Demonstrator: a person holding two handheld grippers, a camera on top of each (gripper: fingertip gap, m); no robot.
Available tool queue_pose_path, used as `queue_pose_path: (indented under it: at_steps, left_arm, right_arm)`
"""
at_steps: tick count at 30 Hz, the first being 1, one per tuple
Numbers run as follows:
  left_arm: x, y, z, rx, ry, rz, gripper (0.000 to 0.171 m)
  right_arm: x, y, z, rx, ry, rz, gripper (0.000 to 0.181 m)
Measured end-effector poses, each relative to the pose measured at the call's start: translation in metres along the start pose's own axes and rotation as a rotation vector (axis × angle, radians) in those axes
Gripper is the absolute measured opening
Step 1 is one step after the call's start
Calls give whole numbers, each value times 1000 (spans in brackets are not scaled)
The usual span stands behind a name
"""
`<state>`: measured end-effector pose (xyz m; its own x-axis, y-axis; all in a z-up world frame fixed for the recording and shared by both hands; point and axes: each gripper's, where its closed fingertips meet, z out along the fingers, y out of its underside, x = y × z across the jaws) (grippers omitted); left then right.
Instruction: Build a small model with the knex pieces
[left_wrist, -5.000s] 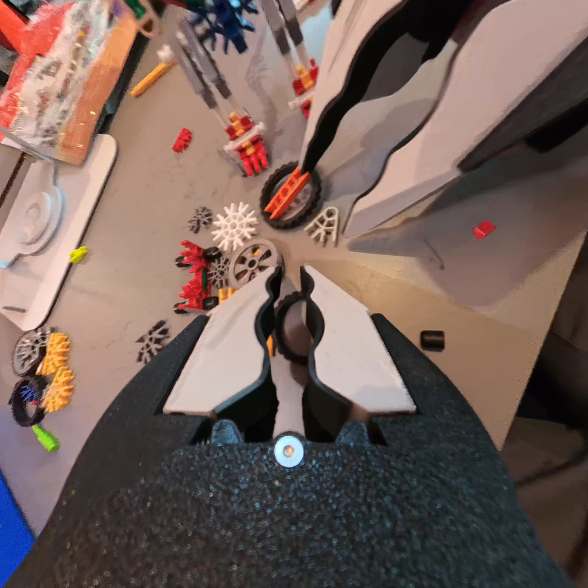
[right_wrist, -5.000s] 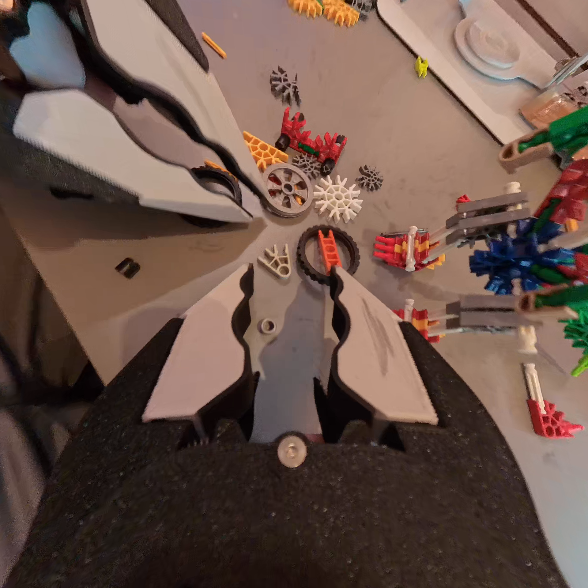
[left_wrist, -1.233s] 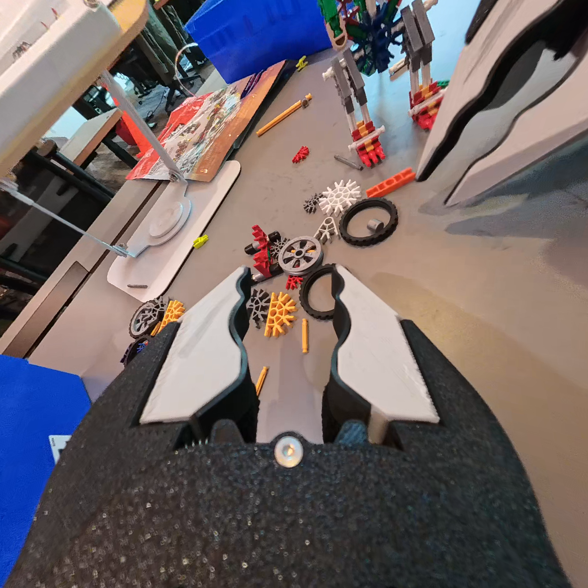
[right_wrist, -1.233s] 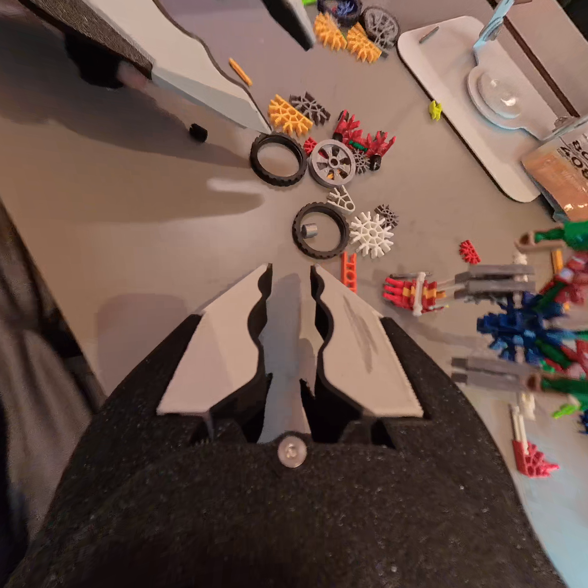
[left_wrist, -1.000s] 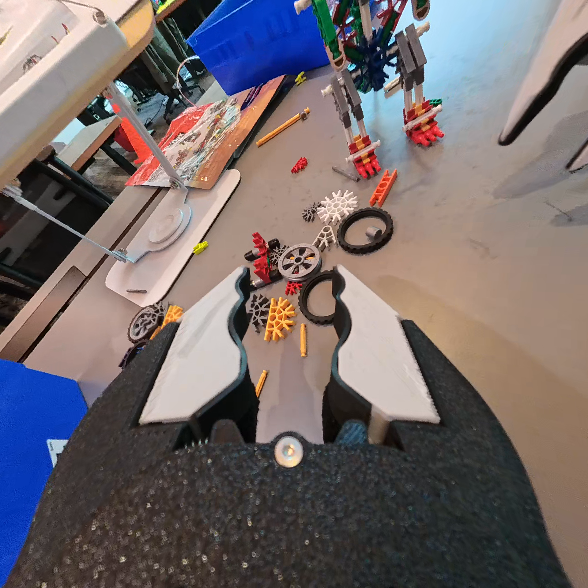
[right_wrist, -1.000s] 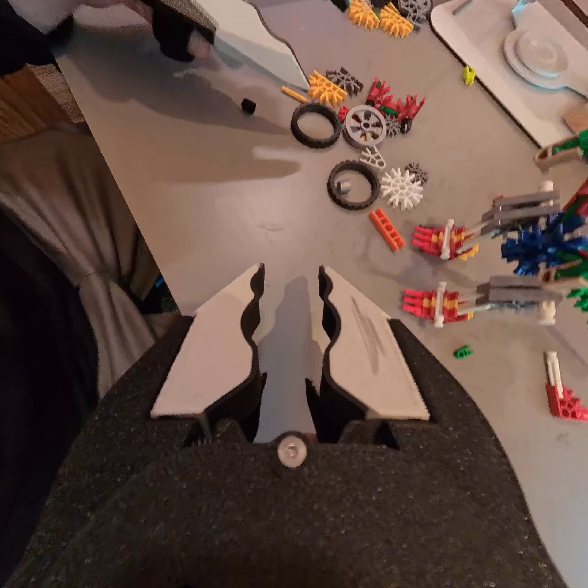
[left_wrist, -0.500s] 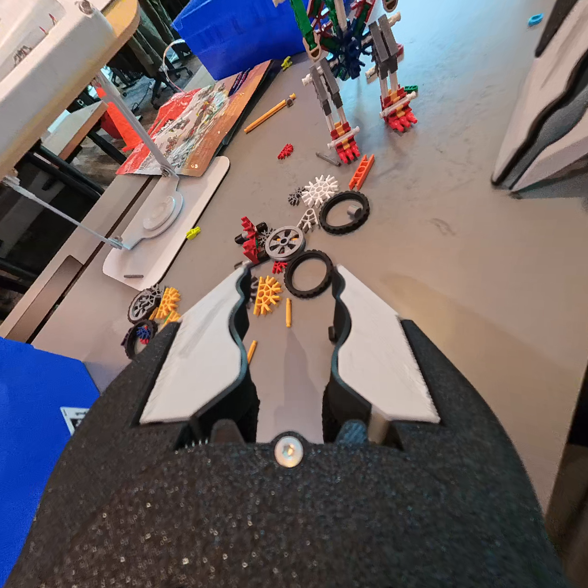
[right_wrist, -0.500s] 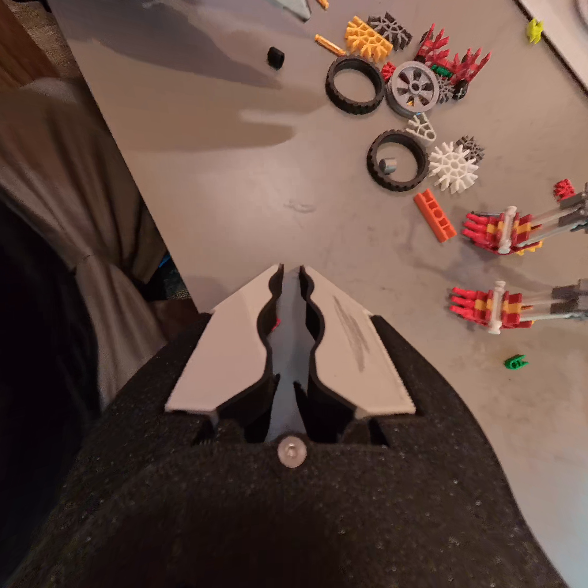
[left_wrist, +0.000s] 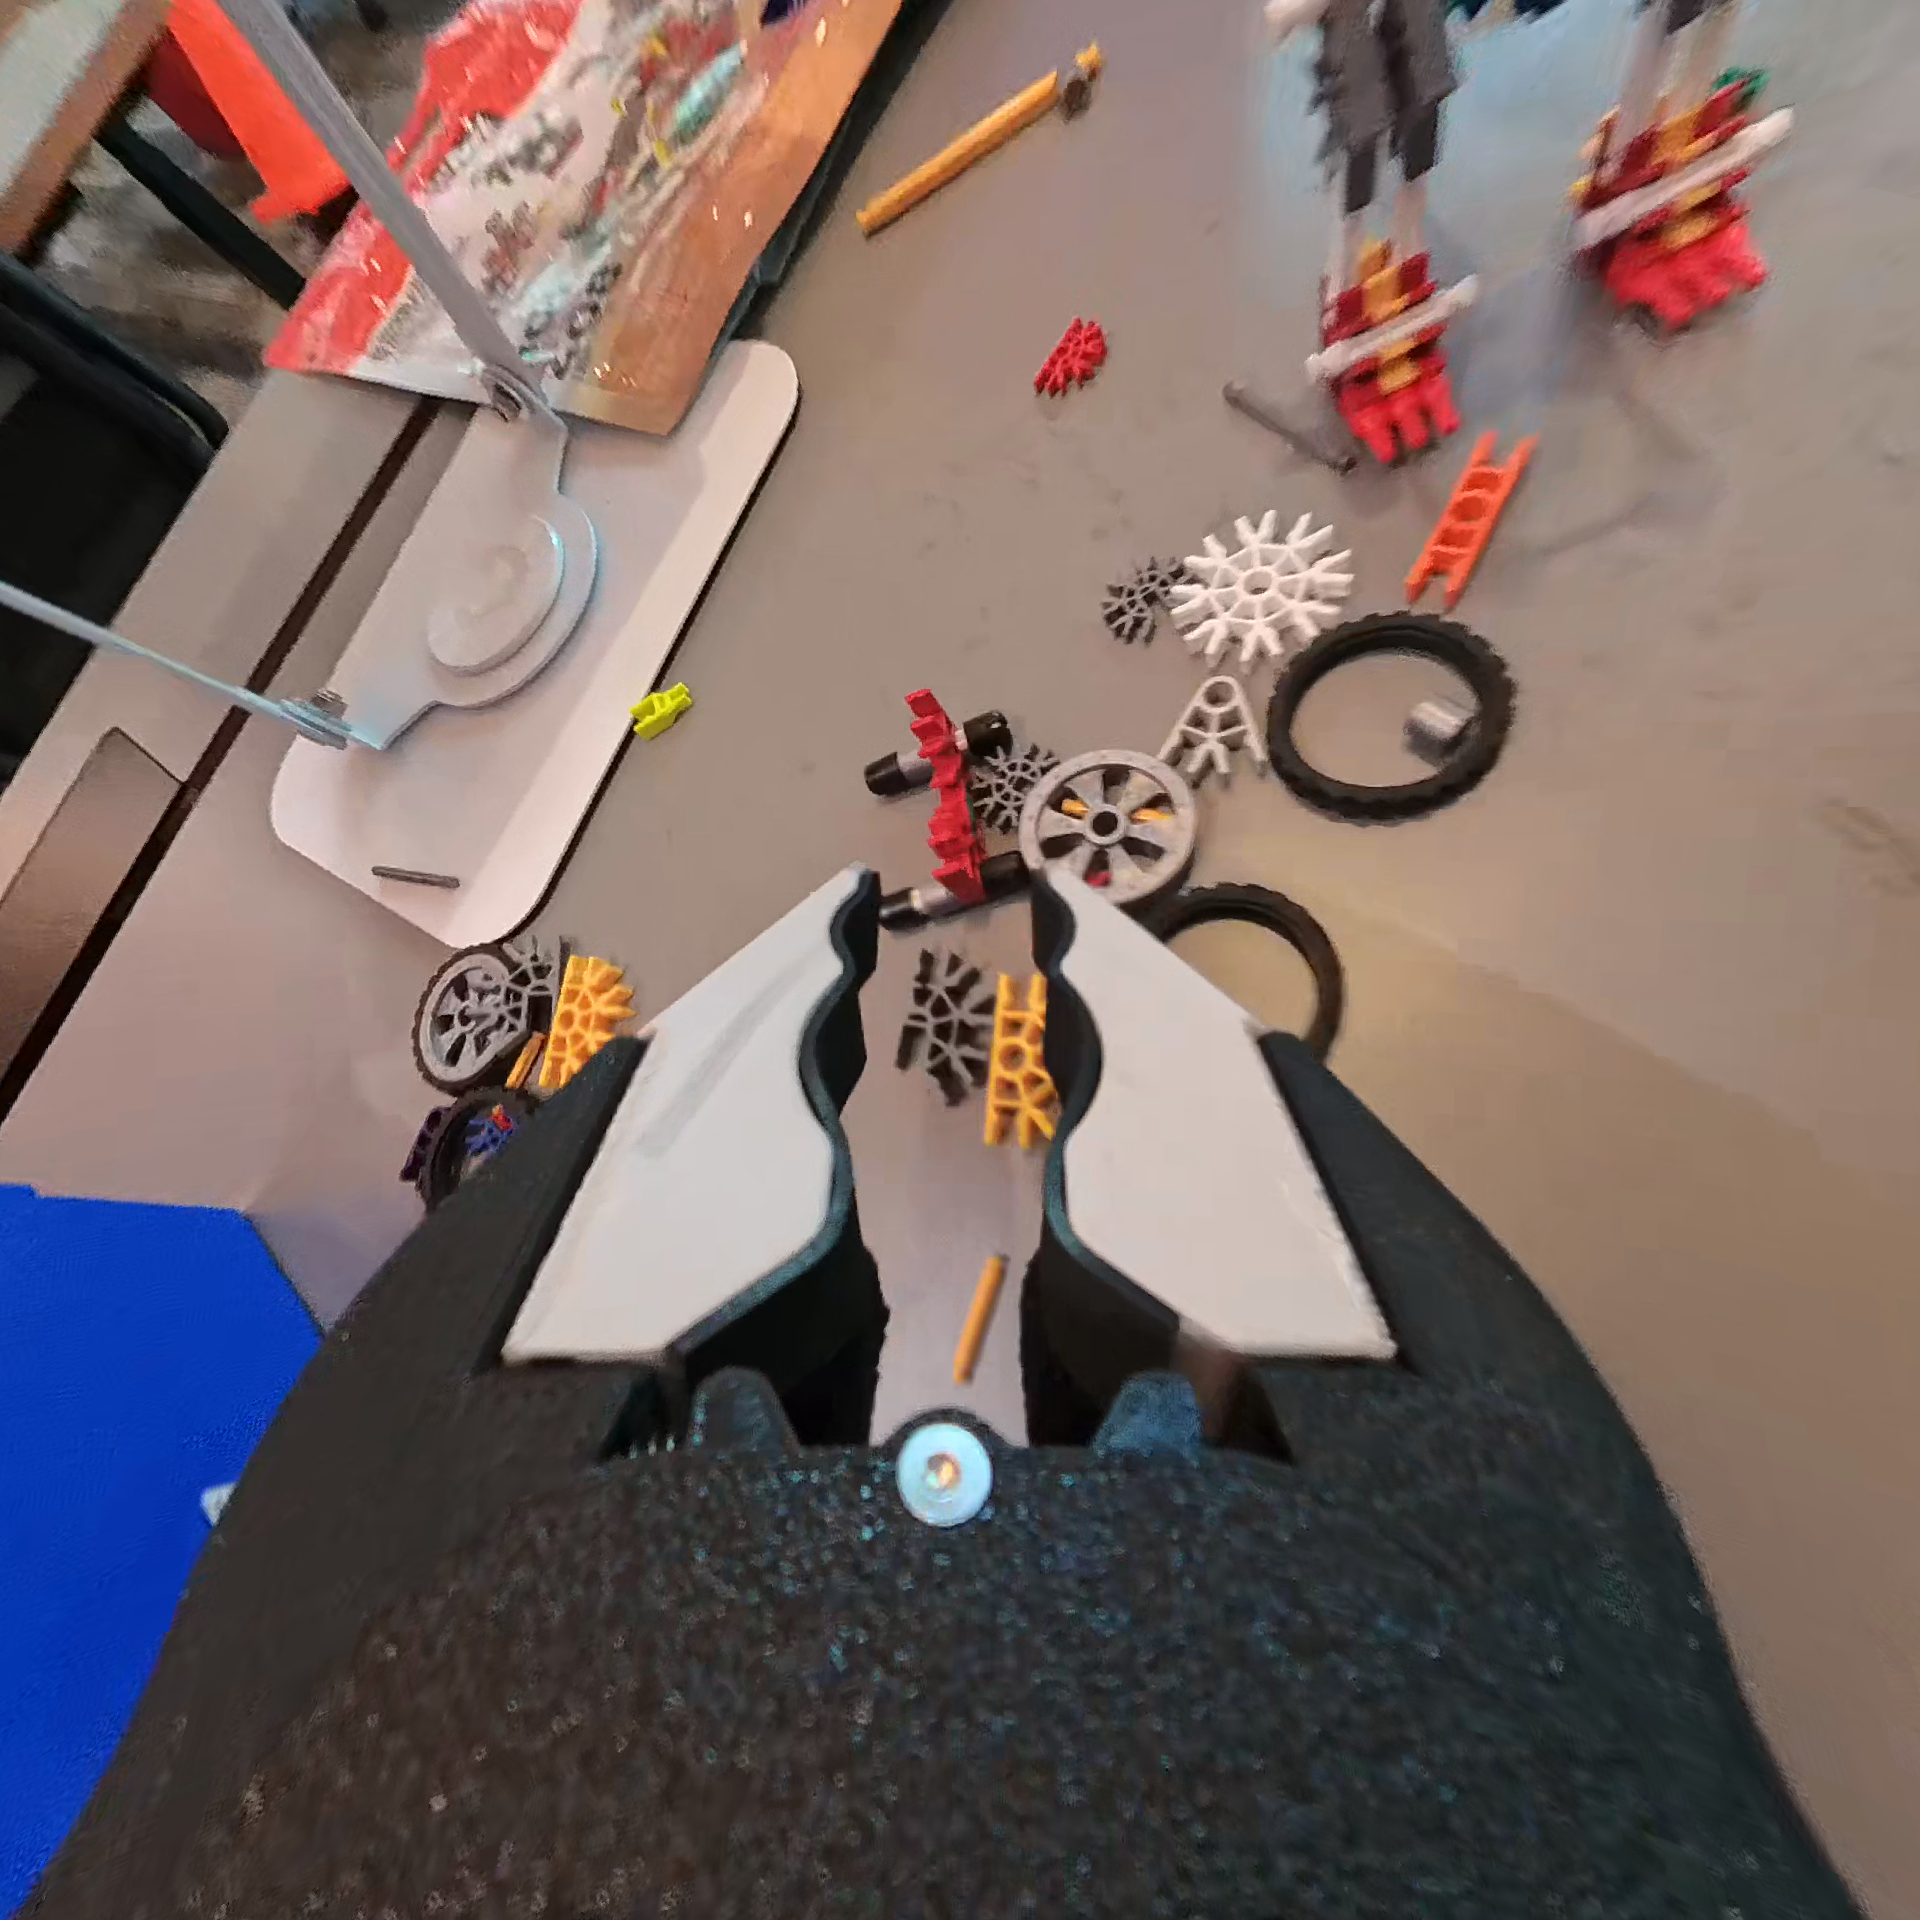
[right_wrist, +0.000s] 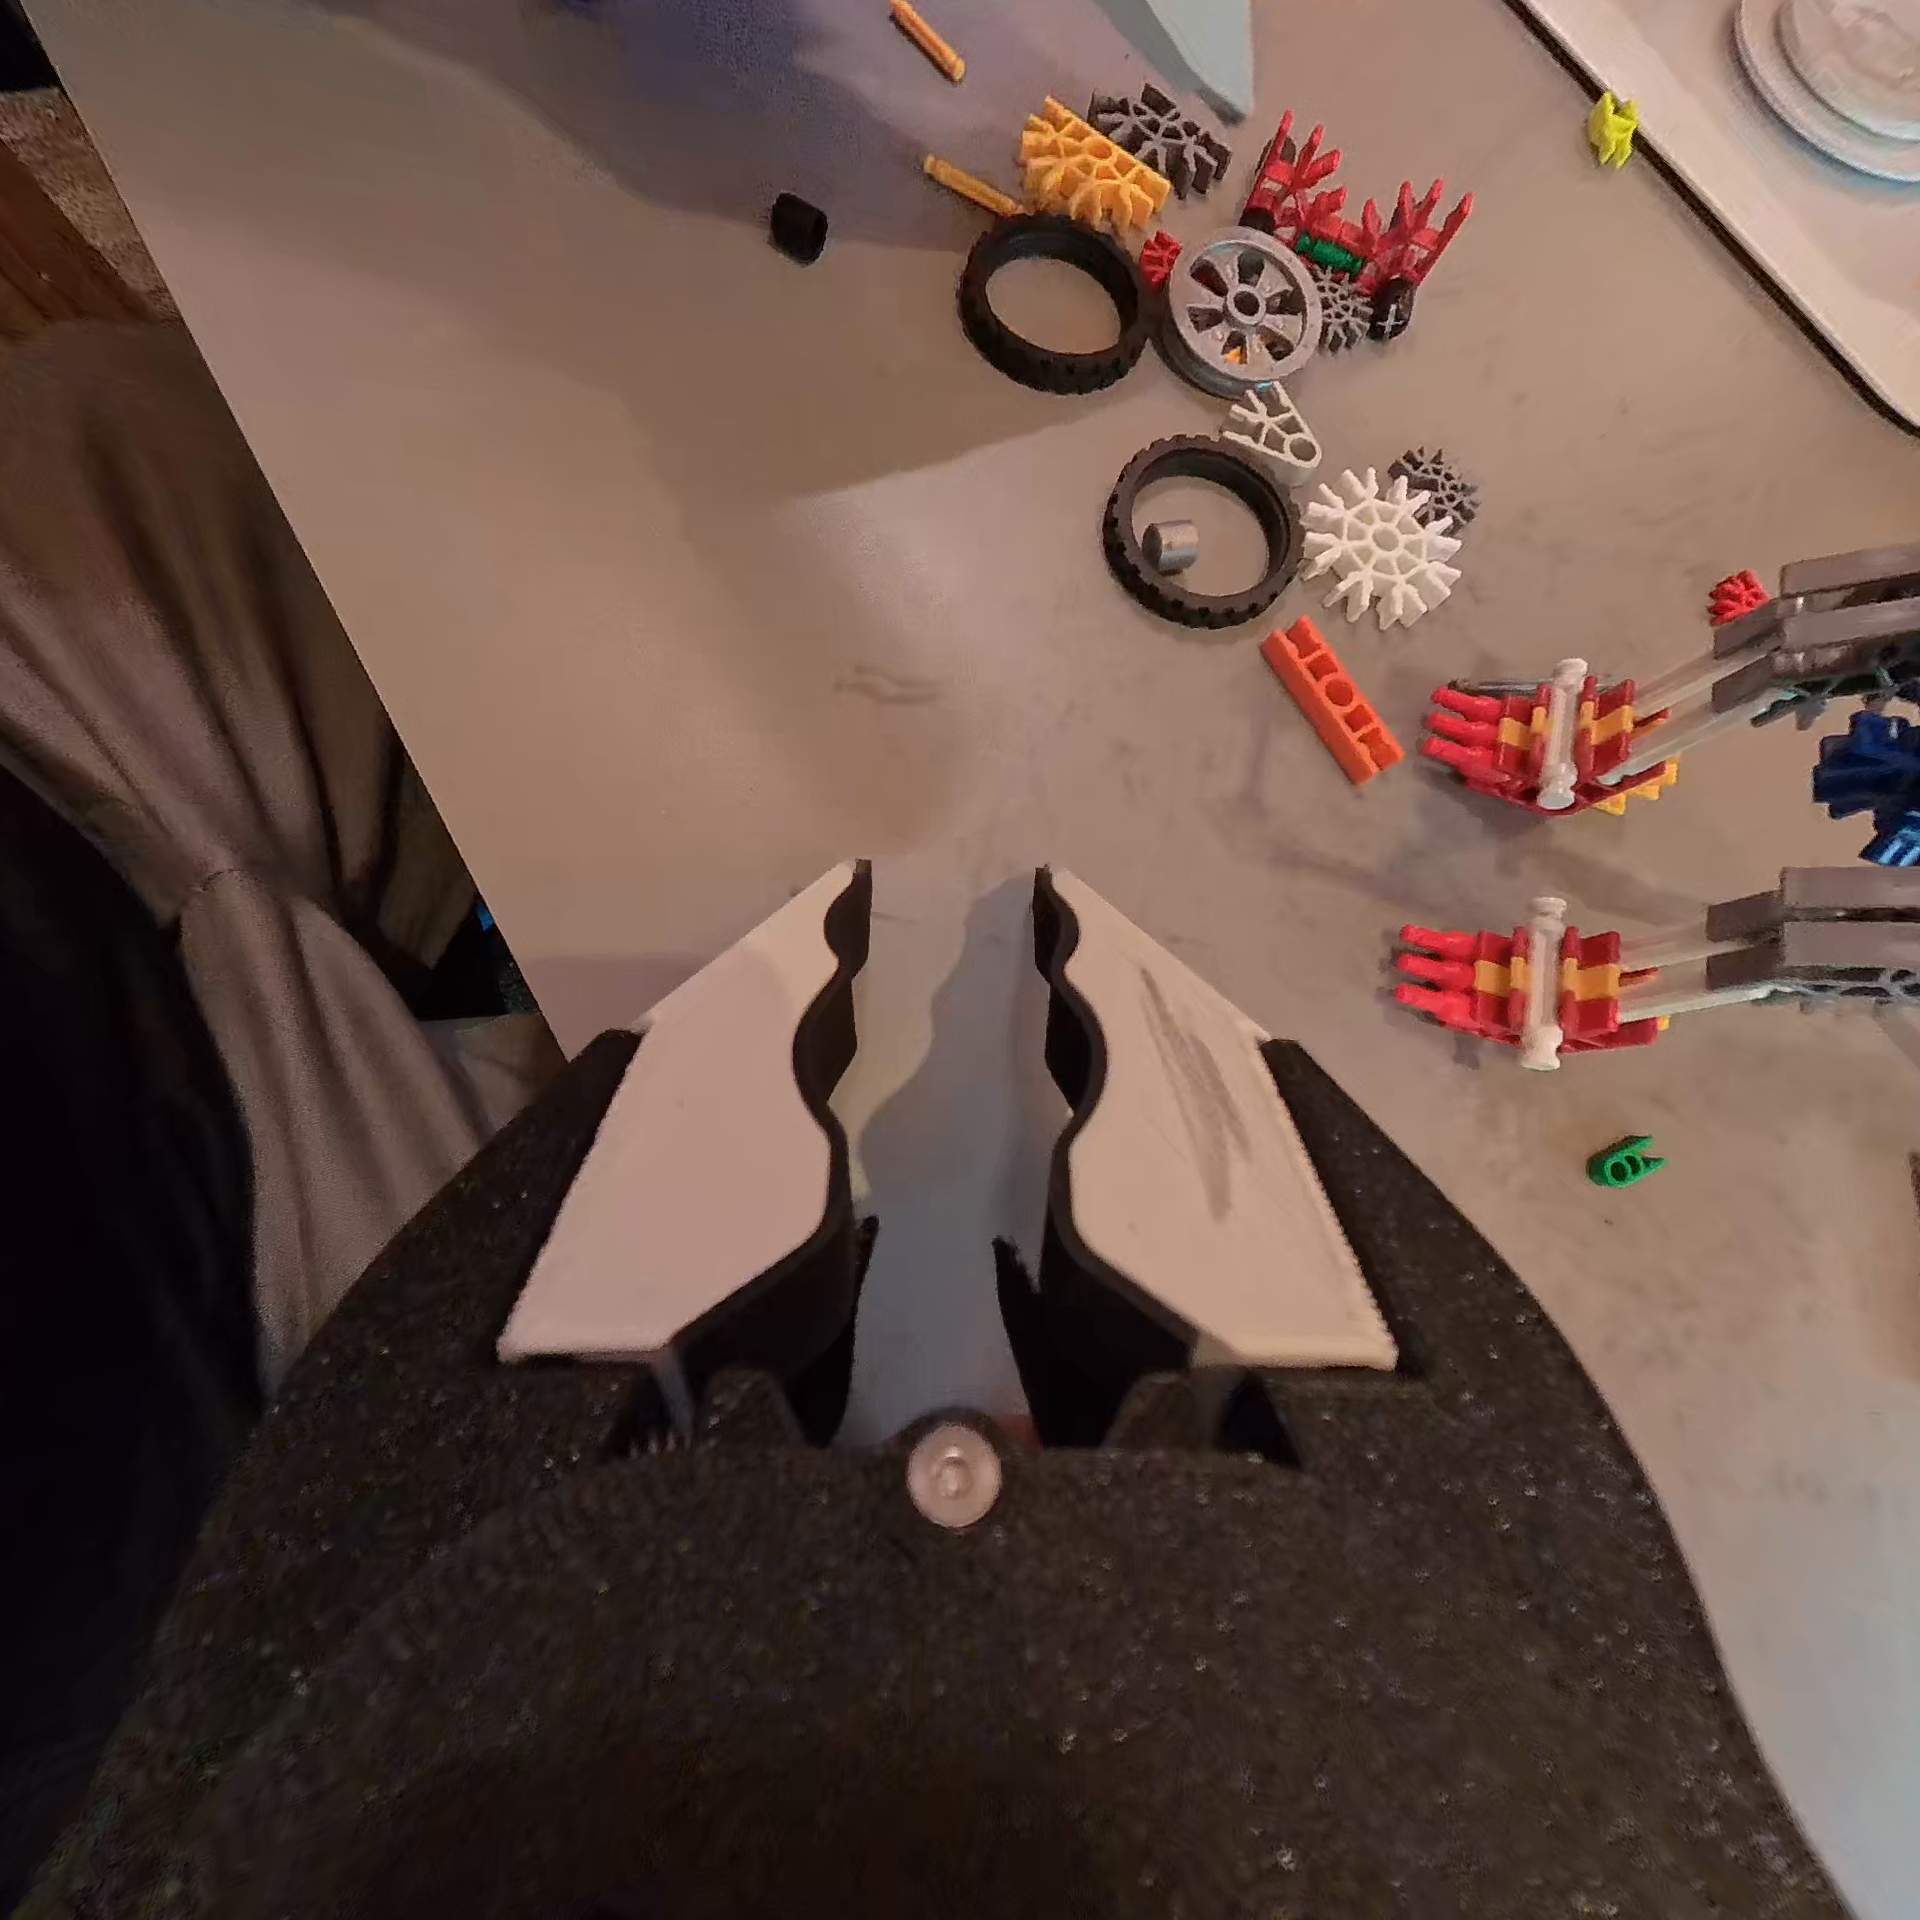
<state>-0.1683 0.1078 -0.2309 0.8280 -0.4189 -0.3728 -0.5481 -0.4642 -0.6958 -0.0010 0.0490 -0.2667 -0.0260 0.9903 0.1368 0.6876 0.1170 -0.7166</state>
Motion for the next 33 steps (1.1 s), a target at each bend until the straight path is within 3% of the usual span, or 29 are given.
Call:
queue_pose_path:
  at_steps: [5,11,20,33]
  left_arm:
    - [2,11,32,-82,83,-19,7]
    - [-5,6,32,-48,53,-4,4]
    - [-17,-27,9,129,-12,6,4]
    - [4,-75,-33,381,4,70,4]
  right_arm:
    - [2,0,-2,14,-6,8,30]
    - [2,-2,-4,36,-23,3,30]
    - [12,-14,-7,102,15,16,31]
    - [25,-50,-29,288,90,96,32]
